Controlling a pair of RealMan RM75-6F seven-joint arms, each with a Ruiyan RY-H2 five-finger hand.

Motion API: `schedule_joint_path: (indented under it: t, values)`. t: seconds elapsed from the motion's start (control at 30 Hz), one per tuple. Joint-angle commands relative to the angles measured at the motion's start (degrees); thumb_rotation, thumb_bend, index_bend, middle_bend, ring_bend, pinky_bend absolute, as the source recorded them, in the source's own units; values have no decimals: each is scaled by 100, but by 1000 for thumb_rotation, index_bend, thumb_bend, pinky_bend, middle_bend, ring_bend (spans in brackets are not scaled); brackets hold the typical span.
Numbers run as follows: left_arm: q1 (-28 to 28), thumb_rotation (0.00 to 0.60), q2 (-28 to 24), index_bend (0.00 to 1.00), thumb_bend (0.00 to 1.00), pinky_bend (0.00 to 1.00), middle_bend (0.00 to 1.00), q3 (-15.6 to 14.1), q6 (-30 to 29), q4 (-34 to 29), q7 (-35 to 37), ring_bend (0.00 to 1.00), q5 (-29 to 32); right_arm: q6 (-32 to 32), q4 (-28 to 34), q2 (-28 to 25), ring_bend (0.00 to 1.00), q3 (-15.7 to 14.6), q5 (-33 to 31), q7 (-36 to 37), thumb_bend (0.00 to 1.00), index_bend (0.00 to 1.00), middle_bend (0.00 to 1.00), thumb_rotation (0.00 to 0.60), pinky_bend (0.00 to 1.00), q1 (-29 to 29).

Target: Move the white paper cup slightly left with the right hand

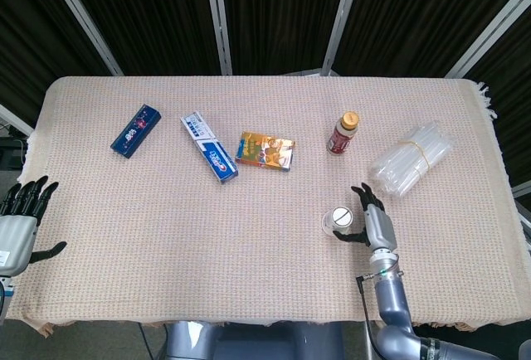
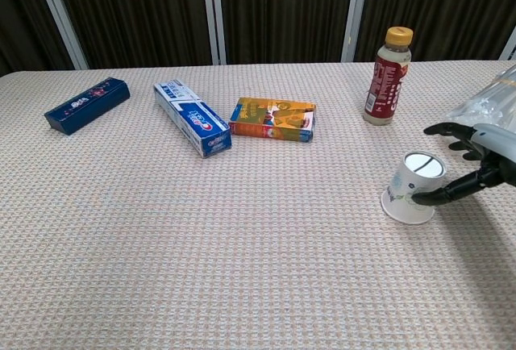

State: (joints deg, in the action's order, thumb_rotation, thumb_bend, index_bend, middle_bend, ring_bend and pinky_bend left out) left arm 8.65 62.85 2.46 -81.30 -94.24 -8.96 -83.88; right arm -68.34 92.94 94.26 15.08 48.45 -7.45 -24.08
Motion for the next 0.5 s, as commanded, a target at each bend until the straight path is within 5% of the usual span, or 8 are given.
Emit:
schedule_joint_path:
  t: [0.03,0.23,0.5]
  values:
    - [0,600,-1,0,0,0,0,1,-1,-1,0,0,1,-115,125,-121,0,-30,210,-75,151,54,0,600,0,31]
    - [-2,600,2,0,0,0,0,2,-2,-1,-8,0,7,-871,92,-391,0,-5,1245,-372,124,45,0,600,0,36]
    - [-3,600,10,0,0,0,0,9,-5,-9,-32,0,24,-1097,134,-1611,0,-56,1849,-1270,49,20,0,600,0,94]
